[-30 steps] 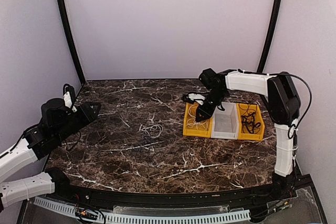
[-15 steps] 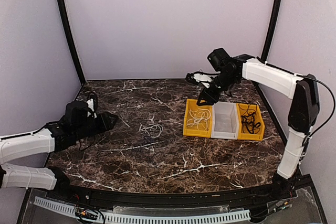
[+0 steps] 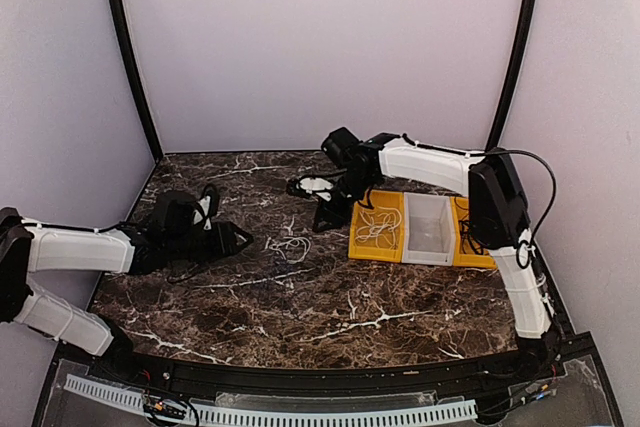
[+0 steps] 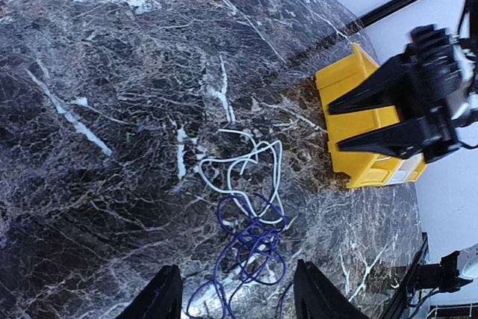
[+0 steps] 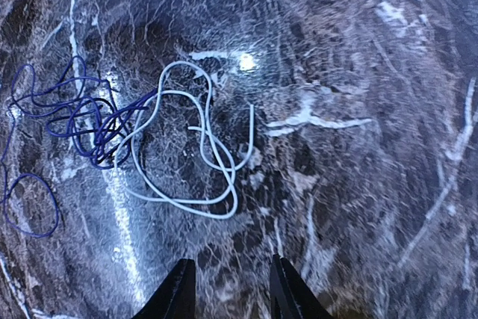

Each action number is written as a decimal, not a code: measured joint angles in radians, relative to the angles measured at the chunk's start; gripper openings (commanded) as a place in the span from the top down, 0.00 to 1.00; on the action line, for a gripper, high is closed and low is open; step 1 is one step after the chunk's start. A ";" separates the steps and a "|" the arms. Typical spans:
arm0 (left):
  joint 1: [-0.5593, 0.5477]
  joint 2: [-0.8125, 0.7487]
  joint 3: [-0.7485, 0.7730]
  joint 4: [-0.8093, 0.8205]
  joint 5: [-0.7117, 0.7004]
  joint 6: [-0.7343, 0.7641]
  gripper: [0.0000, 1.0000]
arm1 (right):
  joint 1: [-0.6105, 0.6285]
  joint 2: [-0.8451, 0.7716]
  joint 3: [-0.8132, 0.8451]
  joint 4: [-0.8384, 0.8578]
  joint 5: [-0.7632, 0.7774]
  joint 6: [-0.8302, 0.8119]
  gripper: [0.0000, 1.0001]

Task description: Untangle the cables

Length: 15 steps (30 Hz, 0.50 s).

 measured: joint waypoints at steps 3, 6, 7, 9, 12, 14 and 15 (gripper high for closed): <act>-0.012 0.000 0.000 0.019 0.021 -0.021 0.47 | 0.021 0.077 0.030 0.003 -0.007 -0.006 0.62; -0.026 -0.002 0.000 0.018 0.032 -0.034 0.47 | 0.036 0.109 0.031 0.009 -0.007 -0.005 0.63; -0.032 -0.003 0.000 0.017 0.032 -0.037 0.47 | 0.038 0.111 0.031 0.015 -0.007 -0.005 0.63; -0.045 -0.006 0.000 0.016 0.032 -0.043 0.47 | 0.041 0.111 0.031 0.029 -0.009 -0.003 0.63; -0.056 -0.006 0.000 0.017 0.032 -0.049 0.47 | 0.042 0.113 0.032 0.054 -0.011 0.000 0.66; -0.062 -0.006 0.000 0.018 0.035 -0.051 0.48 | 0.042 0.122 0.043 0.060 -0.012 0.003 0.70; -0.065 -0.004 0.000 0.019 0.037 -0.052 0.48 | 0.042 0.129 0.051 0.065 -0.013 0.005 0.72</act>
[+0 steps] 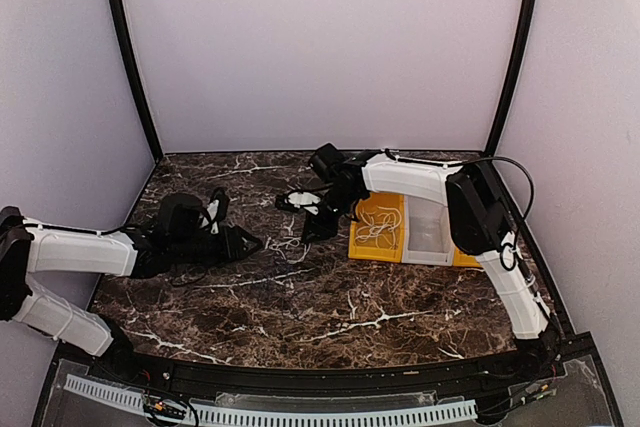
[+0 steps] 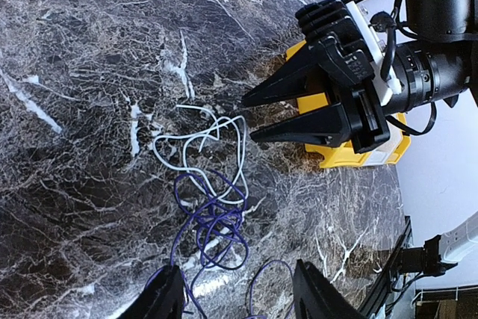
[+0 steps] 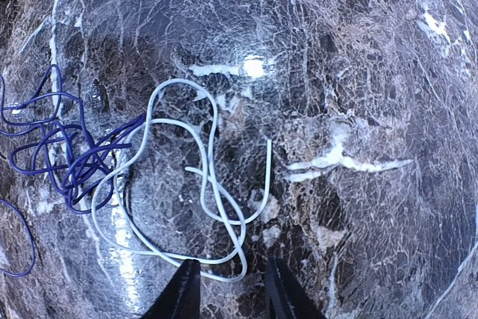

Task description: Untangle the cables

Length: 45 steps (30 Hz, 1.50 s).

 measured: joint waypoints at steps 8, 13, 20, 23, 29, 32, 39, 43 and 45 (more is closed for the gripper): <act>-0.026 0.056 0.020 0.007 0.005 -0.006 0.48 | 0.000 0.038 0.029 0.015 -0.014 0.019 1.00; -0.036 0.058 0.030 0.018 0.005 -0.006 0.48 | 0.000 0.037 0.029 0.022 -0.019 0.018 1.00; -0.054 0.058 0.032 0.051 -0.007 0.018 0.45 | 0.000 -0.109 -0.050 -0.003 -0.056 0.040 1.00; -0.070 0.063 0.034 0.096 -0.030 0.038 0.44 | 0.004 -0.227 -0.058 -0.007 -0.078 0.048 1.00; -0.097 0.145 0.120 0.209 -0.077 0.081 0.46 | 0.029 -0.373 -0.029 -0.012 -0.105 0.048 1.00; -0.102 0.195 0.169 0.258 -0.115 0.080 0.49 | 0.039 -0.372 -0.025 -0.029 -0.109 0.049 1.00; -0.102 0.298 0.180 0.390 -0.135 0.035 0.51 | 0.044 -0.374 -0.068 -0.055 -0.098 0.061 1.00; -0.103 0.301 0.160 0.406 -0.135 0.000 0.53 | 0.044 -0.384 -0.103 -0.050 -0.055 0.063 1.00; -0.103 0.264 0.113 0.404 -0.151 -0.015 0.64 | 0.044 -0.388 -0.108 -0.050 -0.042 0.063 1.00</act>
